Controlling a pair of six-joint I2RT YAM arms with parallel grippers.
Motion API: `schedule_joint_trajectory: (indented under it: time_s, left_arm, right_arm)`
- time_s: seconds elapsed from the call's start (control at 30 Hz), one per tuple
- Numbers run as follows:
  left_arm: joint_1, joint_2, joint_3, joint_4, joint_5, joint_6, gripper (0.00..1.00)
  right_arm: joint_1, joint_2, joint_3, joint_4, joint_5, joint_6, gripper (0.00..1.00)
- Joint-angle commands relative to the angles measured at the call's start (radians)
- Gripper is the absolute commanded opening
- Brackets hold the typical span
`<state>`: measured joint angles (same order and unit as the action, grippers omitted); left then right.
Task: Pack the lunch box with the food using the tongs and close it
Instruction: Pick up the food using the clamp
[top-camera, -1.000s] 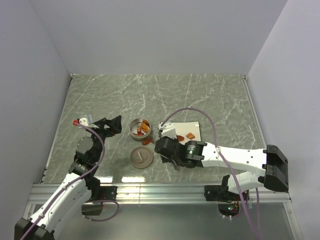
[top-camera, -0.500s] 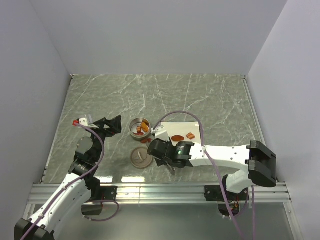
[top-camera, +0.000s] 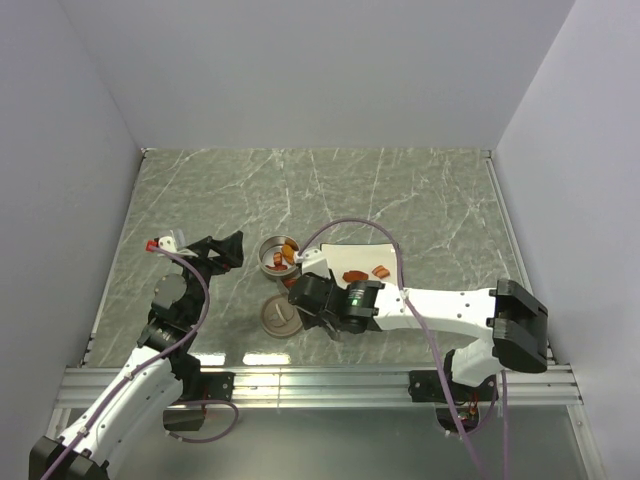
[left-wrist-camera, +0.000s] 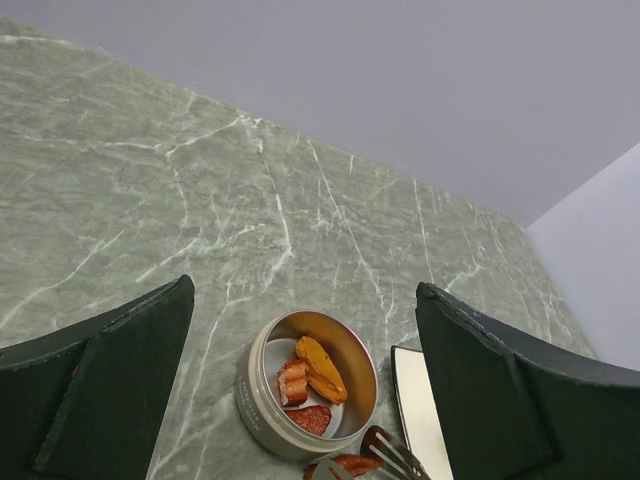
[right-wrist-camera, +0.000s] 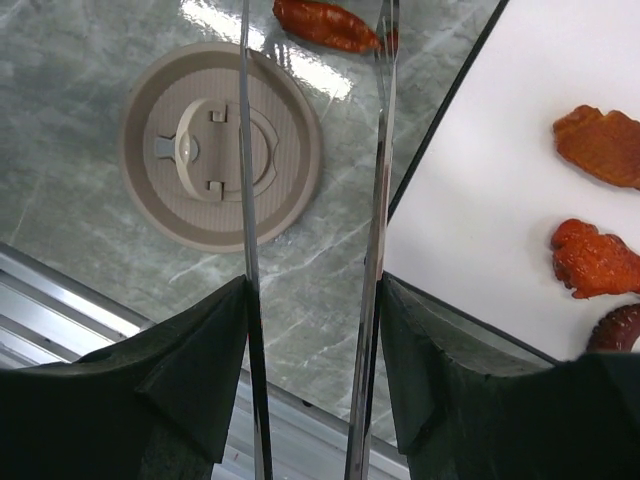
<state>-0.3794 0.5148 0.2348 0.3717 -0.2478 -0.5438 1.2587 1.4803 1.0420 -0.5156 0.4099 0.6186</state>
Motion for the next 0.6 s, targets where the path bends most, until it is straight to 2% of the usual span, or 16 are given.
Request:
schedule_joint_trajectory:
  time_s: [0.0,0.3,0.47,0.57]
  left_arm:
    - [-0.003,-0.004,-0.003,0.012,0.018,-0.01,1.0]
    - [-0.003,-0.006,-0.003,0.01,0.018,-0.011,1.0]
    - [-0.003,-0.009,-0.003,0.01,0.018,-0.01,0.99]
    - [-0.003,-0.01,-0.003,0.01,0.018,-0.01,1.0]
  right_arm:
    - [0.001,0.031,0.049,0.016,0.015,-0.014,0.61]
    - [-0.041,0.026,0.007,0.046,-0.031,-0.026,0.61]
    - [-0.036,0.009,-0.013,0.058,-0.065,-0.033,0.55]
    - [-0.028,-0.009,-0.02,0.052,-0.066,-0.028,0.48]
